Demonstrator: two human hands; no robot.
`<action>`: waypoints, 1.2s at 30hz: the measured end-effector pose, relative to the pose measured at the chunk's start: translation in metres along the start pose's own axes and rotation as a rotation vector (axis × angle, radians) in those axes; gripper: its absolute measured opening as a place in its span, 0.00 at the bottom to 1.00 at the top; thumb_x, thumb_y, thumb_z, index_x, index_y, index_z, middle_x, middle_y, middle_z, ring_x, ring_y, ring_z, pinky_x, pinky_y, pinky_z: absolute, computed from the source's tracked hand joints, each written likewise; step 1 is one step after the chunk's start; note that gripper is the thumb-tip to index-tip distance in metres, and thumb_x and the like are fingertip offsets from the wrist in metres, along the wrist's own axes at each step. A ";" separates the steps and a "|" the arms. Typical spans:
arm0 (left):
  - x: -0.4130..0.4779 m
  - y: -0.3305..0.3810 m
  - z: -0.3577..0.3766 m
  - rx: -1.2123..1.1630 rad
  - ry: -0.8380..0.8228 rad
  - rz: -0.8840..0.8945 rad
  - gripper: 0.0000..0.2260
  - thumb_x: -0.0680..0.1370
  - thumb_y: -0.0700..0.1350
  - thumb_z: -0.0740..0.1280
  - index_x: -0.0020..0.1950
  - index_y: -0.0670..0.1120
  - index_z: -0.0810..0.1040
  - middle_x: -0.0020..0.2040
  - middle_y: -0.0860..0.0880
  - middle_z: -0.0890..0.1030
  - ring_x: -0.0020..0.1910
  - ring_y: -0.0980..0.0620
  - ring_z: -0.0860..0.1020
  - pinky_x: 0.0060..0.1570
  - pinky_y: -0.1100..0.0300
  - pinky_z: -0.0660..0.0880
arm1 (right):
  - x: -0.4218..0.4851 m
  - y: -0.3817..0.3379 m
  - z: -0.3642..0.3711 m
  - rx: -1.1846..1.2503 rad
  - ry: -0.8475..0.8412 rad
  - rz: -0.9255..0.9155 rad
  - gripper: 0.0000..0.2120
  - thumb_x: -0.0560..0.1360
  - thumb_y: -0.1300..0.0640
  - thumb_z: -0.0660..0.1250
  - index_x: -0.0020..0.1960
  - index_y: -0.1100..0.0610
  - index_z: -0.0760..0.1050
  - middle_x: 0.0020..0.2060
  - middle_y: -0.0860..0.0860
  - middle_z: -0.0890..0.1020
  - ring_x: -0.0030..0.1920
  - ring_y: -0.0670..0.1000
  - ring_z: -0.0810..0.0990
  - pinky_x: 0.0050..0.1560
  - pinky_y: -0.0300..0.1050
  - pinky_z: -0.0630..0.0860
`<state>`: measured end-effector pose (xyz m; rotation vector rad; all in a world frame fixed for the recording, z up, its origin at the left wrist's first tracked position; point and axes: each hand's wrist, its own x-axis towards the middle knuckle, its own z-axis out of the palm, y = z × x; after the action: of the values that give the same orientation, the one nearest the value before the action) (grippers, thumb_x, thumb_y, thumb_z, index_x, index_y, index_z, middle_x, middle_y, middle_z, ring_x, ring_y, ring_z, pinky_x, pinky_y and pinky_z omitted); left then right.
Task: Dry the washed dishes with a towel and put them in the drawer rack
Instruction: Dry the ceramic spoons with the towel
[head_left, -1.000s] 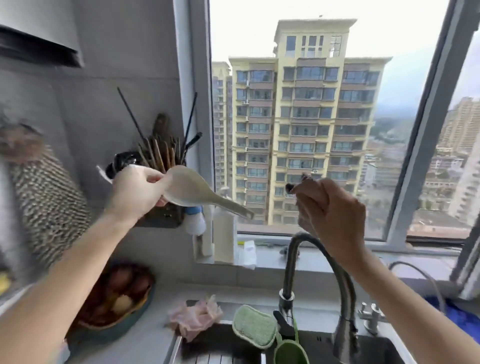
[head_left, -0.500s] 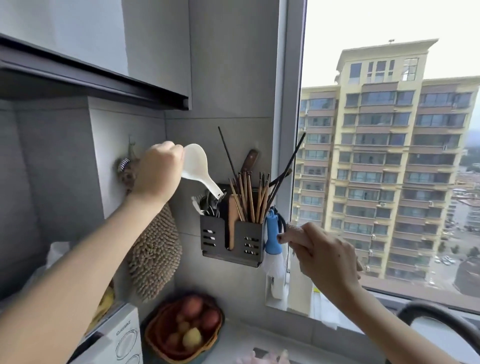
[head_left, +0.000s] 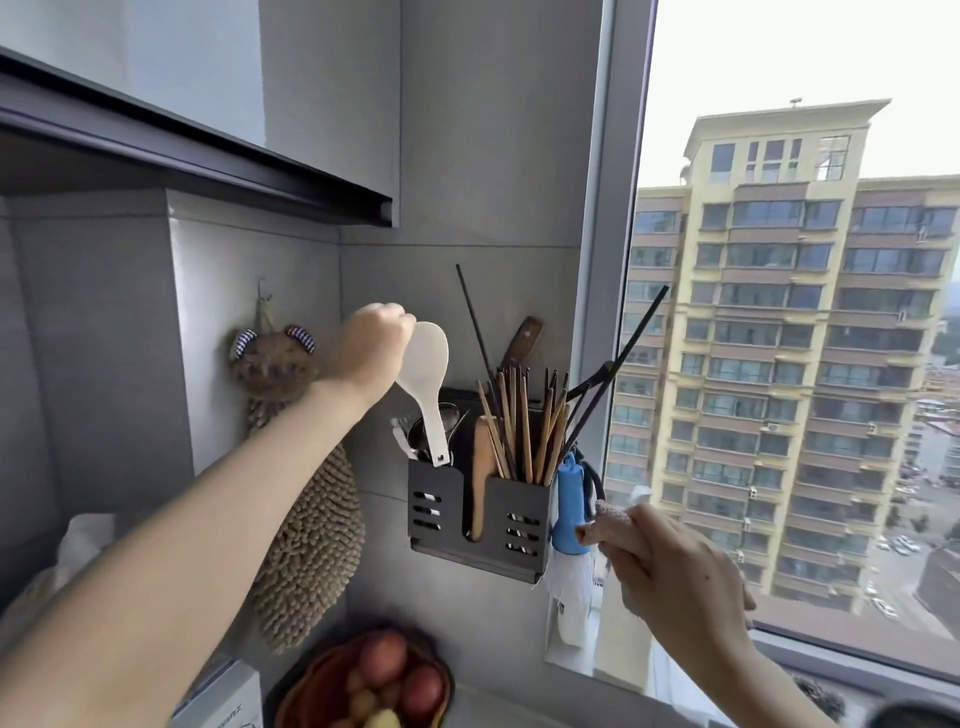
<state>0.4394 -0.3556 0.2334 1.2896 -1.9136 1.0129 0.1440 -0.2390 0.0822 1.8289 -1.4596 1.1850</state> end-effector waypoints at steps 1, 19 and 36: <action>0.001 0.000 0.003 0.009 0.033 0.020 0.13 0.56 0.26 0.74 0.28 0.39 0.73 0.26 0.42 0.72 0.25 0.43 0.74 0.23 0.58 0.69 | 0.000 0.000 0.000 0.001 -0.001 0.002 0.14 0.62 0.52 0.72 0.32 0.56 0.67 0.22 0.46 0.72 0.21 0.50 0.66 0.25 0.30 0.50; -0.005 0.011 0.041 -0.072 -0.585 -0.162 0.09 0.77 0.38 0.62 0.38 0.49 0.69 0.39 0.44 0.70 0.39 0.46 0.64 0.35 0.60 0.59 | -0.004 -0.009 -0.004 0.015 -0.130 0.104 0.12 0.66 0.50 0.71 0.34 0.54 0.70 0.24 0.45 0.74 0.24 0.53 0.75 0.26 0.41 0.63; -0.088 0.240 -0.094 -0.732 0.039 0.071 0.14 0.76 0.45 0.65 0.60 0.41 0.79 0.48 0.40 0.82 0.47 0.39 0.79 0.50 0.49 0.75 | -0.086 0.021 -0.188 0.673 -0.337 0.567 0.03 0.77 0.57 0.66 0.46 0.53 0.78 0.37 0.49 0.83 0.39 0.45 0.80 0.40 0.35 0.77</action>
<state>0.2502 -0.1783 0.1495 0.7701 -2.0247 0.2910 0.0623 -0.0491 0.0972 2.1922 -2.0323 1.8916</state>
